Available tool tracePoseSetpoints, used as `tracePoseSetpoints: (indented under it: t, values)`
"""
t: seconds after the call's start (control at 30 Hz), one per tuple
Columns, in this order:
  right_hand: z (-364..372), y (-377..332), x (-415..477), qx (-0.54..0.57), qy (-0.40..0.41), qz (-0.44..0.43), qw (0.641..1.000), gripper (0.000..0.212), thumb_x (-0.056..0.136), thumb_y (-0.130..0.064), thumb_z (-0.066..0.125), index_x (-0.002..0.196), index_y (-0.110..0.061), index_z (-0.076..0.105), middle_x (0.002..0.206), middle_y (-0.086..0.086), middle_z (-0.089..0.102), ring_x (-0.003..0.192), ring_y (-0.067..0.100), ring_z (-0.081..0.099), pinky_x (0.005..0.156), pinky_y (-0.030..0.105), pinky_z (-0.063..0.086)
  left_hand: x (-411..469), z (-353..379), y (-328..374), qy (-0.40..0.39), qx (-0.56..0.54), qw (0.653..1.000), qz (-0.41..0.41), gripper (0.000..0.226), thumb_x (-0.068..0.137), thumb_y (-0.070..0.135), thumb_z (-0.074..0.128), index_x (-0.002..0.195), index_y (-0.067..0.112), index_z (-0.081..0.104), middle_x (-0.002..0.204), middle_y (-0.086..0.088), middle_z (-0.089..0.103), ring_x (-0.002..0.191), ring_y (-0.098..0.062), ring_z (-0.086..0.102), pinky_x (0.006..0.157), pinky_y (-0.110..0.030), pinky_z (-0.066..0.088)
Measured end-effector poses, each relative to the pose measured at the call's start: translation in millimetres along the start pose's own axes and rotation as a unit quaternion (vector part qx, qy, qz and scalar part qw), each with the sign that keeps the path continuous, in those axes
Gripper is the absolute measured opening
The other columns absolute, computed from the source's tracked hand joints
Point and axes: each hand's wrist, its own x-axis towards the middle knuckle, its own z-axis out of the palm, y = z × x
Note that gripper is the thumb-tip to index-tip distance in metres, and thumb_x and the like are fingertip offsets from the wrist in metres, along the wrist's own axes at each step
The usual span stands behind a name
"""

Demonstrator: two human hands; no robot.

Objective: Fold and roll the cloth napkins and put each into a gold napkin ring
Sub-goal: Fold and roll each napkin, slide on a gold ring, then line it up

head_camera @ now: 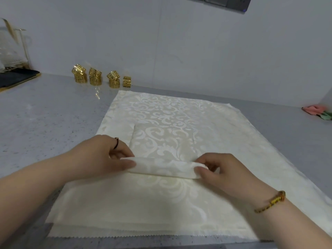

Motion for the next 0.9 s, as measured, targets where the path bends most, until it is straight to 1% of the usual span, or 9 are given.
tracePoseSetpoints:
  t: [0.1, 0.17, 0.3, 0.4, 0.5, 0.57, 0.73, 0.83, 0.9]
  values:
    - [-1, 3, 19, 0.119, -0.015, 0.087, 0.989, 0.013, 0.087, -0.014, 0.057, 0.077, -0.014, 0.065, 0.071, 0.003, 0.065, 0.06, 0.008, 0.058, 0.066, 0.024, 0.048, 16, -1, -3, 0.03, -0.077, 0.995, -0.056, 0.02, 0.079, 0.035, 0.066, 0.066, 0.021, 0.066, 0.048, 0.009, 0.06, 0.043, 0.0, 0.054, 0.049, -0.007, 0.038]
    - [2, 6, 29, 0.15, -0.026, 0.128, 0.98, 0.015, 0.087, -0.014, 0.055, 0.074, -0.012, 0.062, 0.066, 0.007, 0.059, 0.052, 0.01, 0.054, 0.057, 0.024, 0.047, 23, 1, -5, 0.031, -0.11, 0.99, -0.081, 0.037, 0.082, 0.034, 0.063, 0.058, 0.005, 0.057, 0.038, 0.005, 0.052, 0.033, -0.001, 0.046, 0.042, -0.006, 0.035]
    - [11, 10, 38, 0.117, 0.011, 0.13, 0.984, 0.014, 0.085, -0.018, 0.055, 0.072, -0.02, 0.058, 0.048, -0.004, 0.052, 0.038, 0.005, 0.045, 0.048, 0.018, 0.039, 32, 7, -6, 0.053, -0.143, 0.984, -0.096, 0.043, 0.084, 0.032, 0.061, 0.045, 0.019, 0.052, 0.034, 0.007, 0.049, 0.03, -0.003, 0.041, 0.039, -0.008, 0.033]
    - [20, 17, 39, 0.065, 0.064, 0.108, 0.99, 0.013, 0.083, -0.025, 0.057, 0.072, -0.03, 0.054, 0.04, -0.012, 0.046, 0.04, 0.005, 0.042, 0.051, 0.02, 0.034, 32, 13, -10, 0.098, -0.106, 0.985, -0.09, 0.019, 0.083, 0.036, 0.06, 0.067, 0.026, 0.062, 0.036, 0.012, 0.048, 0.036, -0.001, 0.044, 0.046, -0.016, 0.035]
    - [23, 19, 39, 0.057, 0.089, 0.092, 0.99, 0.014, 0.083, -0.027, 0.059, 0.076, -0.032, 0.048, 0.042, -0.013, 0.046, 0.044, 0.006, 0.041, 0.049, 0.018, 0.031, 30, 17, -13, 0.133, -0.018, 0.989, -0.061, 0.009, 0.081, 0.043, 0.059, 0.076, 0.041, 0.051, 0.063, 0.031, 0.053, 0.061, 0.012, 0.049, 0.054, -0.015, 0.031]
    - [22, 21, 38, 0.047, 0.11, 0.075, 0.99, 0.019, 0.082, -0.026, 0.062, 0.077, -0.032, 0.044, 0.046, -0.009, 0.046, 0.047, 0.006, 0.044, 0.05, 0.017, 0.033, 29, 19, -11, 0.166, 0.017, 0.985, -0.033, 0.016, 0.078, 0.043, 0.061, 0.076, 0.046, 0.046, 0.088, 0.049, 0.038, 0.078, 0.018, 0.044, 0.055, -0.012, 0.029]
    - [21, 24, 34, -0.013, 0.134, -0.039, 0.99, 0.027, 0.078, -0.023, 0.066, 0.073, -0.039, 0.045, 0.084, -0.009, 0.051, 0.073, 0.002, 0.049, 0.062, 0.008, 0.037, 28, 19, -21, 0.185, 0.045, 0.975, 0.116, 0.007, 0.072, 0.056, 0.045, 0.073, 0.051, 0.05, 0.097, 0.039, 0.048, 0.082, 0.017, 0.047, 0.062, -0.012, 0.039]
    - [18, 26, 33, -0.031, 0.094, -0.086, 0.991, 0.003, 0.071, -0.046, 0.047, 0.073, -0.044, 0.049, 0.102, -0.019, 0.051, 0.084, -0.005, 0.05, 0.07, 0.003, 0.035, 28, 18, -33, 0.138, 0.068, 0.976, 0.155, 0.029, 0.078, 0.072, 0.031, 0.09, 0.053, 0.05, 0.106, 0.037, 0.046, 0.086, 0.015, 0.048, 0.07, -0.016, 0.042]
    - [13, 27, 30, -0.023, 0.057, -0.091, 0.994, 0.017, 0.067, -0.056, 0.047, 0.079, -0.046, 0.05, 0.108, -0.022, 0.048, 0.091, -0.004, 0.049, 0.075, 0.003, 0.035, 25, 13, -34, 0.083, 0.062, 0.985, 0.141, 0.042, 0.059, 0.091, 0.022, 0.089, 0.071, 0.044, 0.116, 0.047, 0.035, 0.092, 0.018, 0.046, 0.073, -0.009, 0.04]
